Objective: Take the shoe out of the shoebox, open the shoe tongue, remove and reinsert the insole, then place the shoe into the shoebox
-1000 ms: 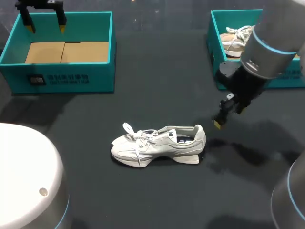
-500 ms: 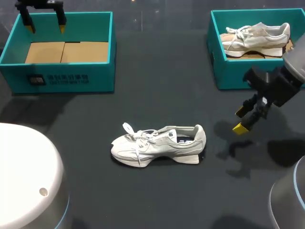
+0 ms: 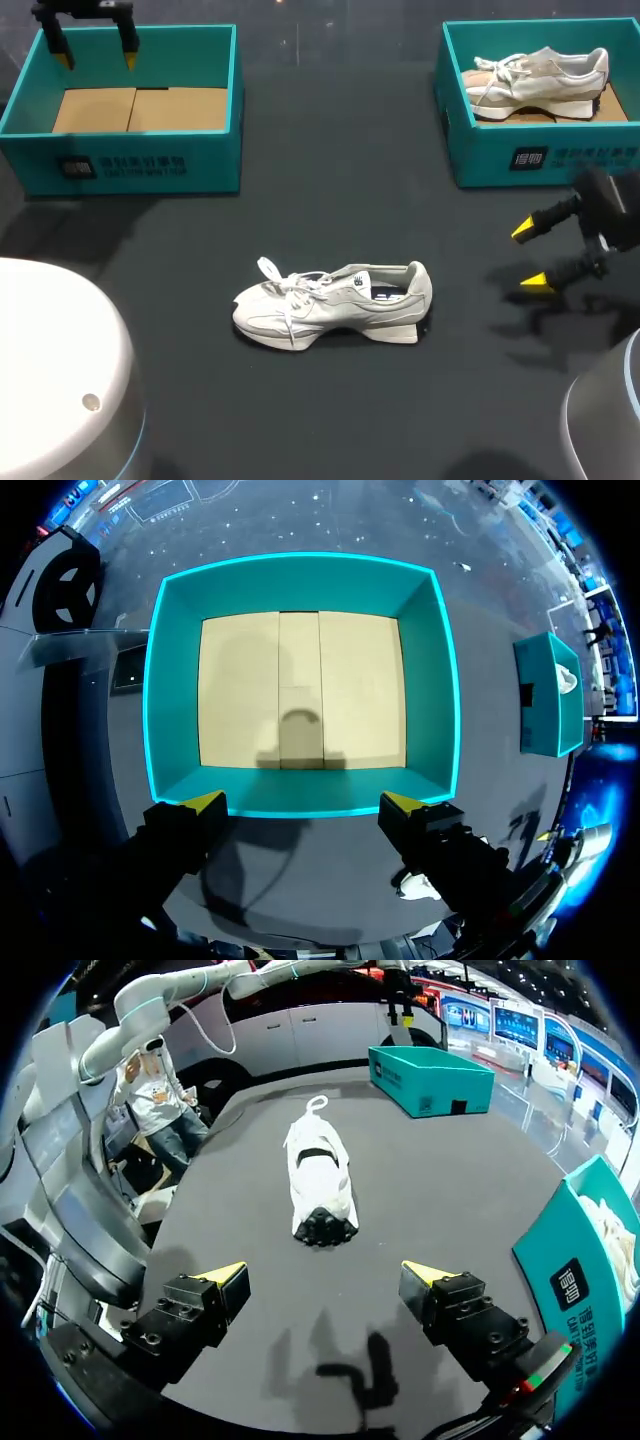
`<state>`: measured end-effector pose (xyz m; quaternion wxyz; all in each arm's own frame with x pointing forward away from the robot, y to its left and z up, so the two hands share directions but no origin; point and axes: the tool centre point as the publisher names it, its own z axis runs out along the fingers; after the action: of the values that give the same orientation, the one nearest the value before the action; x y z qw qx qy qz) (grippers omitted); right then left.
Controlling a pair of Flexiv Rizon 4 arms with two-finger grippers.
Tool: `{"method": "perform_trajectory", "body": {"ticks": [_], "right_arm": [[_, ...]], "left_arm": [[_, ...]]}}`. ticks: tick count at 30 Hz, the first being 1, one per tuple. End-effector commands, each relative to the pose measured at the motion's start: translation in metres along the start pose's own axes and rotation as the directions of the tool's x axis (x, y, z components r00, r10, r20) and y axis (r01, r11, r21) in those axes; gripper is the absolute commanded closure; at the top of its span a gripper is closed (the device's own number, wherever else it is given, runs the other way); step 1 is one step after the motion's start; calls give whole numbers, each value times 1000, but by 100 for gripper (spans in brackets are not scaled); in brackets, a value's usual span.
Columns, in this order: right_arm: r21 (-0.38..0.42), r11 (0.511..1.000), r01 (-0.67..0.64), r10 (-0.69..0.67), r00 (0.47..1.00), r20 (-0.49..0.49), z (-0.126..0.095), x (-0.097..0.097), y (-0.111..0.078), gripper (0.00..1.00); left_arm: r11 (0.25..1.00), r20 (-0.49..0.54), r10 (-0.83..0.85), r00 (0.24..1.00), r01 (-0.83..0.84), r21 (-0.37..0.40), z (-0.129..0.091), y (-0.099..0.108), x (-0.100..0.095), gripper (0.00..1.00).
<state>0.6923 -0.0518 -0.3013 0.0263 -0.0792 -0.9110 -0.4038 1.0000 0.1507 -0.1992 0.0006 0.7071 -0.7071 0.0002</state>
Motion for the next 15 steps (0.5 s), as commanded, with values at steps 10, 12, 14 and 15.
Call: {"method": "perform_trajectory", "body": {"ticks": [10, 12, 14, 15], "right_arm": [[-365, 931, 27, -5, 998, 60, 7, 12, -12, 0], [-365, 931, 27, -5, 998, 60, 7, 12, -12, 0], [-352, 935, 36, 3, 994, 108, 11, 13, -18, 0], [-339, 940, 42, 3, 991, 131, 12, 13, -22, 0]], "left_arm": [[1000, 0, 0, 1000, 0, 0, 0, 0, 0, 0], [1000, 0, 0, 1000, 0, 0, 0, 0, 0, 0], [1000, 0, 0, 1000, 0, 0, 0, 0, 0, 0], [1000, 0, 0, 1000, 0, 0, 0, 0, 0, 0]]}}
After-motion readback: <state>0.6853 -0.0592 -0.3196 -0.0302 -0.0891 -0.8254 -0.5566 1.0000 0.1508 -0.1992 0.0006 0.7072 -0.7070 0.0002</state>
